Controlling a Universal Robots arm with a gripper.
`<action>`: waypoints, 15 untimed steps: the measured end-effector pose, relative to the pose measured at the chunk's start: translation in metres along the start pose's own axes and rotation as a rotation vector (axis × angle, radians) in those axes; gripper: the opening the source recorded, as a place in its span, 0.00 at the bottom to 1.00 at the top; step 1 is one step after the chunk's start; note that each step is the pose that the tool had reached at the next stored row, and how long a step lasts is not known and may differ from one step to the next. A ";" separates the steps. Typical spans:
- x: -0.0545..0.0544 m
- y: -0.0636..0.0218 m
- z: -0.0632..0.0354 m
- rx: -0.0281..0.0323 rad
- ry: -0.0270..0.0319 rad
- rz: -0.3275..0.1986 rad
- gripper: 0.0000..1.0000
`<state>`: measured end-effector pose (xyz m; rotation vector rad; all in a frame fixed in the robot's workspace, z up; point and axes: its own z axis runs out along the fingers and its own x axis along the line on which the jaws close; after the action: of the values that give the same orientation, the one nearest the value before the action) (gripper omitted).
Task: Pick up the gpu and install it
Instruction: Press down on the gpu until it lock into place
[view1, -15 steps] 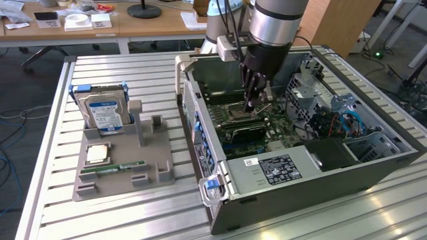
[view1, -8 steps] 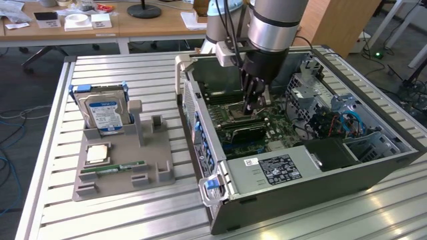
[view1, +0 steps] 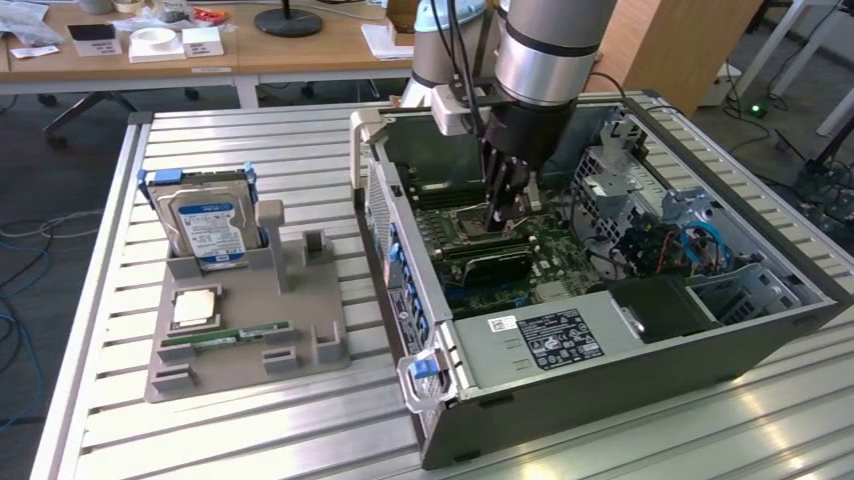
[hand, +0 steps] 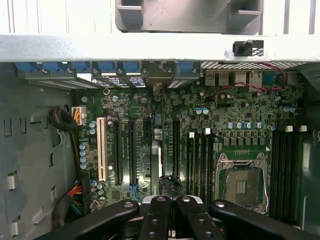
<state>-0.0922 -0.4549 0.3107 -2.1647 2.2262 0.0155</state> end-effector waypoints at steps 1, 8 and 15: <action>0.000 0.0000 0.0006 0.0002 -0.0004 0.000 0.11; 0.000 0.0001 0.0041 -0.0001 0.0001 0.000 0.11; 0.000 0.0001 0.0072 0.0001 0.0013 0.000 0.11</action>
<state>-0.0922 -0.4549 0.3036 -2.1653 2.2268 0.0140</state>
